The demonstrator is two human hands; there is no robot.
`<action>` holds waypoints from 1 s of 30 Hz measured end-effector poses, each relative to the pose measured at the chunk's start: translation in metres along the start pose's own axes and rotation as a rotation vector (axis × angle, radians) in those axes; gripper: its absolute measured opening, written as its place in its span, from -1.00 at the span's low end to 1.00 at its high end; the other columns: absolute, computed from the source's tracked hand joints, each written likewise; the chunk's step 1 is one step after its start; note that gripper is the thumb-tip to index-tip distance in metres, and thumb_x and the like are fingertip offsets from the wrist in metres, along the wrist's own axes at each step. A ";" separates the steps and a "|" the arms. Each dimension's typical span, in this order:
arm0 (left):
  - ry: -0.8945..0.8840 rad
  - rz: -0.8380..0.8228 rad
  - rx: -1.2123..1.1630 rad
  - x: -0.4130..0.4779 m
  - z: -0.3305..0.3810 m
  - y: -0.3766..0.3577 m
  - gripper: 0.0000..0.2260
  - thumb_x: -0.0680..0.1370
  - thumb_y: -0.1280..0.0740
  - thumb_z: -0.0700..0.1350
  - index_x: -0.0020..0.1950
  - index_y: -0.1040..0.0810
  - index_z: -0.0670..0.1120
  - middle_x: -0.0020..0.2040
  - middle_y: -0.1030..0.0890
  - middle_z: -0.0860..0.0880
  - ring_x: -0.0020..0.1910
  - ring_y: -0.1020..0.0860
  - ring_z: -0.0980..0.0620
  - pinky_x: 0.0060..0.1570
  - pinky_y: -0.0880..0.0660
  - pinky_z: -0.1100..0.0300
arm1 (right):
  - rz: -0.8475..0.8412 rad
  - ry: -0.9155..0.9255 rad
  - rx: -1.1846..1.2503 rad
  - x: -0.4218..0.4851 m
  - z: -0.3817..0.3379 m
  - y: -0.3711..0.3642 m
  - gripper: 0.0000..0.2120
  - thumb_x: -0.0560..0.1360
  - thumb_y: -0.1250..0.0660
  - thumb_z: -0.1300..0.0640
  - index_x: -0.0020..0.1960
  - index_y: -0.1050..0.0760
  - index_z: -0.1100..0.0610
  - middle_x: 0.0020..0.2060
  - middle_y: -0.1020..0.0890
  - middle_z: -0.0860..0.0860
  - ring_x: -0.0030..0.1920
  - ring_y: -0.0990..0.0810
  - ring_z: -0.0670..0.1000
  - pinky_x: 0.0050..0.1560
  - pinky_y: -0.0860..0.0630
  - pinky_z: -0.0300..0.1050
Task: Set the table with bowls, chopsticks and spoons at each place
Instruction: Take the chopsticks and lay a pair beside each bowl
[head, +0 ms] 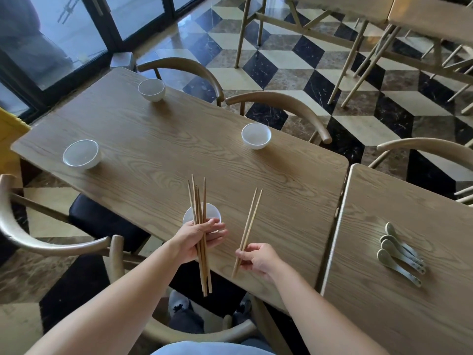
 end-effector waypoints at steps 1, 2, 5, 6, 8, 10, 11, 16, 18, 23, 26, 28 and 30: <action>0.011 -0.005 0.009 0.000 0.001 0.006 -0.83 0.62 -0.31 -0.23 0.15 -0.55 -0.29 -0.01 -0.73 -0.22 -0.11 -0.73 -0.13 -0.09 -0.68 0.01 | 0.012 -0.014 0.002 0.003 0.004 -0.004 -0.82 0.42 -0.46 0.42 -0.02 -0.51 0.33 -0.30 -0.62 0.13 -0.36 -0.63 0.00 -0.42 -0.57 -0.15; 0.023 -0.009 0.020 0.000 0.003 0.012 -0.84 0.62 -0.31 -0.22 0.14 -0.56 -0.29 -0.04 -0.73 -0.21 -0.12 -0.73 -0.12 -0.10 -0.68 0.03 | 0.017 -0.027 -0.004 0.005 0.008 -0.010 -0.84 0.43 -0.46 0.41 -0.04 -0.52 0.32 -0.30 -0.62 0.13 -0.34 -0.62 0.01 -0.39 -0.58 -0.14; 0.068 -0.055 0.054 -0.001 0.010 0.031 -0.83 0.62 -0.33 -0.17 0.10 -0.58 -0.26 -0.13 -0.72 -0.16 -0.21 -0.72 -0.06 -0.20 -0.68 0.10 | 0.030 -0.056 0.012 0.012 0.015 -0.028 -0.89 0.44 -0.45 0.40 -0.13 -0.53 0.28 -0.30 -0.62 0.13 -0.34 -0.62 0.01 -0.34 -0.59 -0.12; 0.087 -0.076 0.066 0.000 0.014 0.037 -0.82 0.62 -0.33 -0.15 0.11 -0.58 -0.25 -0.14 -0.72 -0.15 -0.23 -0.71 -0.05 -0.19 -0.68 0.10 | 0.045 -0.065 0.023 0.014 0.016 -0.034 -0.89 0.44 -0.45 0.40 -0.13 -0.53 0.28 -0.31 -0.62 0.13 -0.34 -0.62 0.02 -0.34 -0.60 -0.11; 0.128 -0.119 0.102 0.003 0.022 0.049 -0.79 0.62 -0.32 -0.13 0.15 -0.57 -0.25 -0.13 -0.71 -0.15 -0.21 -0.70 -0.06 -0.07 -0.66 0.06 | 0.098 -0.093 0.041 0.017 0.018 -0.046 -0.86 0.44 -0.45 0.40 -0.04 -0.52 0.32 -0.31 -0.61 0.14 -0.34 -0.61 0.03 -0.36 -0.60 -0.10; 0.166 -0.168 0.139 0.004 0.030 0.060 -0.77 0.63 -0.31 -0.12 0.17 -0.57 -0.25 -0.10 -0.70 -0.16 -0.19 -0.69 -0.08 0.06 -0.61 0.00 | 0.160 -0.123 0.060 0.020 0.021 -0.056 -0.69 0.44 -0.45 0.40 0.14 -0.48 0.40 -0.29 -0.61 0.16 -0.35 -0.60 0.05 -0.41 -0.58 -0.10; 0.184 -0.191 0.156 0.004 0.034 0.065 -0.78 0.63 -0.30 -0.12 0.16 -0.58 -0.25 -0.09 -0.70 -0.16 -0.19 -0.69 -0.08 0.09 -0.59 -0.01 | 0.192 -0.133 0.069 0.022 0.021 -0.061 -0.63 0.44 -0.45 0.40 0.20 -0.45 0.42 -0.29 -0.60 0.16 -0.35 -0.60 0.05 -0.44 -0.57 -0.12; 0.278 -0.278 0.264 0.006 0.043 0.084 -0.80 0.64 -0.28 -0.13 0.13 -0.60 -0.23 -0.08 -0.69 -0.16 -0.17 -0.66 -0.09 0.11 -0.58 0.00 | 0.336 -0.125 0.122 0.027 0.018 -0.077 -0.63 0.46 -0.43 0.40 0.21 -0.40 0.34 -0.24 -0.58 0.16 -0.36 -0.56 0.02 -0.52 -0.53 -0.20; 0.302 -0.293 0.308 0.009 0.044 0.091 -0.80 0.64 -0.28 -0.12 0.13 -0.60 -0.22 -0.08 -0.68 -0.16 -0.15 -0.66 -0.09 0.08 -0.60 0.01 | 0.401 -0.113 0.136 0.032 0.017 -0.081 -0.59 0.46 -0.43 0.39 0.25 -0.38 0.29 -0.15 -0.58 0.19 -0.36 -0.55 0.02 -0.53 -0.53 -0.21; 0.294 -0.272 0.400 0.017 0.046 0.100 -0.80 0.66 -0.24 -0.13 0.11 -0.61 -0.20 -0.14 -0.70 -0.13 -0.19 -0.70 -0.09 -0.11 -0.67 0.05 | 0.485 -0.118 -0.060 0.036 0.014 -0.091 -0.77 0.52 -0.39 0.28 0.06 -0.35 0.22 -0.07 -0.49 0.17 -0.44 -0.43 0.00 -0.66 -0.33 -0.32; 0.301 -0.264 0.442 0.020 0.047 0.100 -0.79 0.66 -0.24 -0.13 0.12 -0.61 -0.21 -0.16 -0.71 -0.13 -0.19 -0.71 -0.09 -0.12 -0.67 0.05 | 0.582 -0.095 -0.137 0.036 0.019 -0.097 -0.72 0.53 -0.40 0.21 0.06 -0.29 0.16 -0.02 -0.50 0.15 -0.32 -0.50 0.06 -0.52 -0.47 -0.24; 0.295 -0.264 0.454 0.020 0.048 0.099 -0.79 0.67 -0.24 -0.12 0.11 -0.62 -0.21 -0.16 -0.71 -0.13 -0.18 -0.72 -0.09 -0.13 -0.67 0.05 | 0.605 -0.080 -0.242 0.036 0.025 -0.100 -0.67 0.50 -0.41 0.14 0.16 -0.34 0.14 0.14 -0.50 0.19 0.03 -0.57 0.14 -0.06 -0.60 -0.07; 0.288 -0.260 0.460 0.019 0.047 0.098 -0.78 0.67 -0.23 -0.12 0.11 -0.62 -0.21 -0.16 -0.71 -0.12 -0.18 -0.72 -0.09 -0.13 -0.68 0.05 | 0.645 -0.088 -0.357 0.035 0.030 -0.105 -0.58 0.50 -0.41 0.08 0.28 -0.38 0.17 0.22 -0.47 0.17 0.21 -0.52 0.18 0.14 -0.49 0.00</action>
Point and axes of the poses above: each hand's wrist, its own x-axis towards the middle knuckle, its own y-axis out of the back of the hand, z = x × y, the point moved 1 cm from there along x, towards the middle knuckle
